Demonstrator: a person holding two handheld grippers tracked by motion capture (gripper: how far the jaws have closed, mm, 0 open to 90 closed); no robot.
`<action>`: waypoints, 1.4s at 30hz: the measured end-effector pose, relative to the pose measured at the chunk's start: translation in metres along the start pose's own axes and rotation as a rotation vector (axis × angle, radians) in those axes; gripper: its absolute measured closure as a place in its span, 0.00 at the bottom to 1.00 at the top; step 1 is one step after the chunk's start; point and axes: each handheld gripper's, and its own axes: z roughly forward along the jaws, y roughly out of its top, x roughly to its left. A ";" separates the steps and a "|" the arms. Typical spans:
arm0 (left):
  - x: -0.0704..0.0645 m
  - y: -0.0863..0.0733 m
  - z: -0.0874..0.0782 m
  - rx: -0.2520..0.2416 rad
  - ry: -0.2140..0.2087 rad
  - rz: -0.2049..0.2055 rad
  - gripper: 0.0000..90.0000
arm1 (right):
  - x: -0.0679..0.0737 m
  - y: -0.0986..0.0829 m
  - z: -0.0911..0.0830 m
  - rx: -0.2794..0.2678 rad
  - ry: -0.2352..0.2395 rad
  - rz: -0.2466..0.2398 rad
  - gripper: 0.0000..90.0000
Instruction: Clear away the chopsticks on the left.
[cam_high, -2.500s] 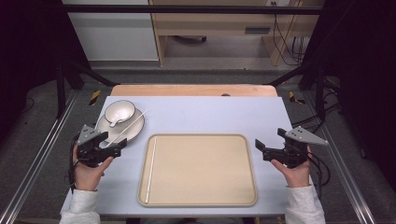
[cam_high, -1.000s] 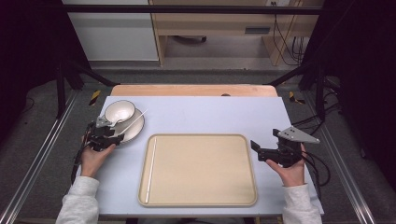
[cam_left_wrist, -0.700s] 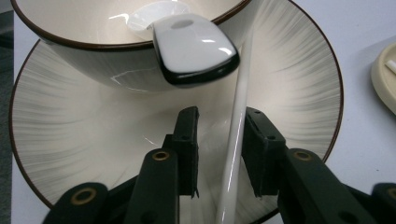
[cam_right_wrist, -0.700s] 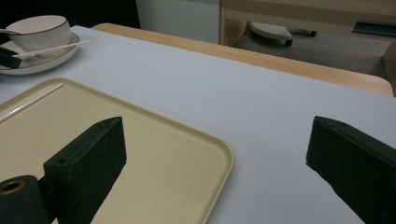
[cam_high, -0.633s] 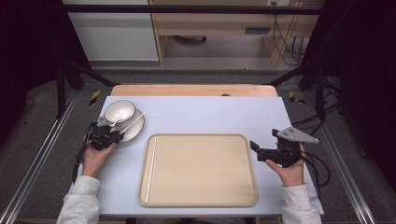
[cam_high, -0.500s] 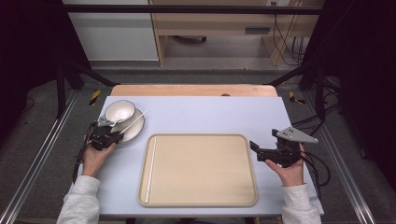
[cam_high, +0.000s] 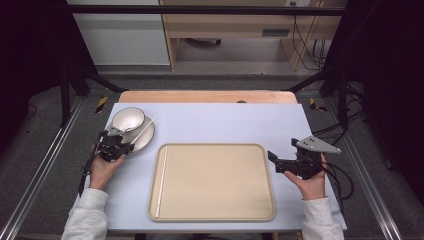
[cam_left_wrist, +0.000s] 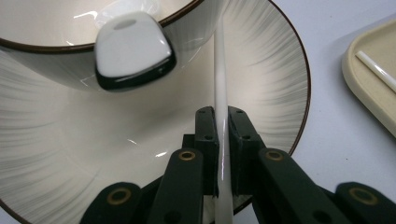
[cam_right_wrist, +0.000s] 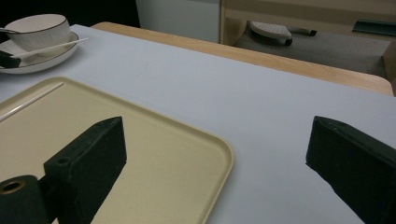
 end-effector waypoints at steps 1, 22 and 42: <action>0.000 0.000 0.000 0.000 -0.001 -0.003 0.93 | 0.000 0.000 0.000 -0.001 0.001 0.001 0.06; -0.019 0.013 -0.026 -0.093 -0.011 -0.025 0.93 | -0.002 0.001 -0.005 -0.017 -0.003 0.006 0.06; -0.060 0.012 -0.050 -0.124 0.032 -0.040 0.93 | -0.003 0.002 -0.007 -0.027 -0.008 0.010 0.06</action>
